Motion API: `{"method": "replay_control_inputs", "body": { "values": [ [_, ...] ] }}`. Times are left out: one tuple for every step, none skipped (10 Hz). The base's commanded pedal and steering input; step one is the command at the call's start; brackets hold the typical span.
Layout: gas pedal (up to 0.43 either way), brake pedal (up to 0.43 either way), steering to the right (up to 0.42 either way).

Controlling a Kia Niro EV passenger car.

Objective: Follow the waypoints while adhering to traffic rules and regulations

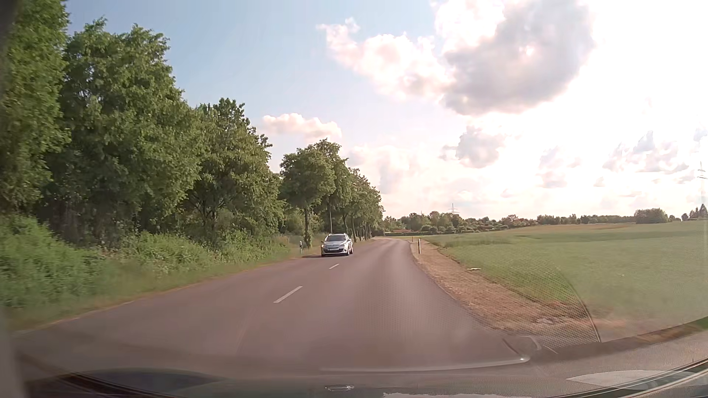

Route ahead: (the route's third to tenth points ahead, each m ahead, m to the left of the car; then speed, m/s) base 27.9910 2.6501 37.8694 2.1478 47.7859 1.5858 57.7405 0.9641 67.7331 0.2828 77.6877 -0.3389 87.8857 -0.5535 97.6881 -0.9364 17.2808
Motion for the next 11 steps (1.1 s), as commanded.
{"method": "replay_control_inputs", "body": {
  "values": [
    [0.169,0.012,0.009],
    [0.157,0.012,0.009],
    [0.138,0.012,0.009],
    [0.130,0.012,0.009],
    [0.130,0.012,0.009],
    [0.130,0.012,0.009],
    [0.130,0.012,0.008],
    [0.130,0.018,0.009],
    [0.130,0.012,0.008],
    [0.130,0.012,0.008],
    [0.130,0.012,0.008]
  ]
}}
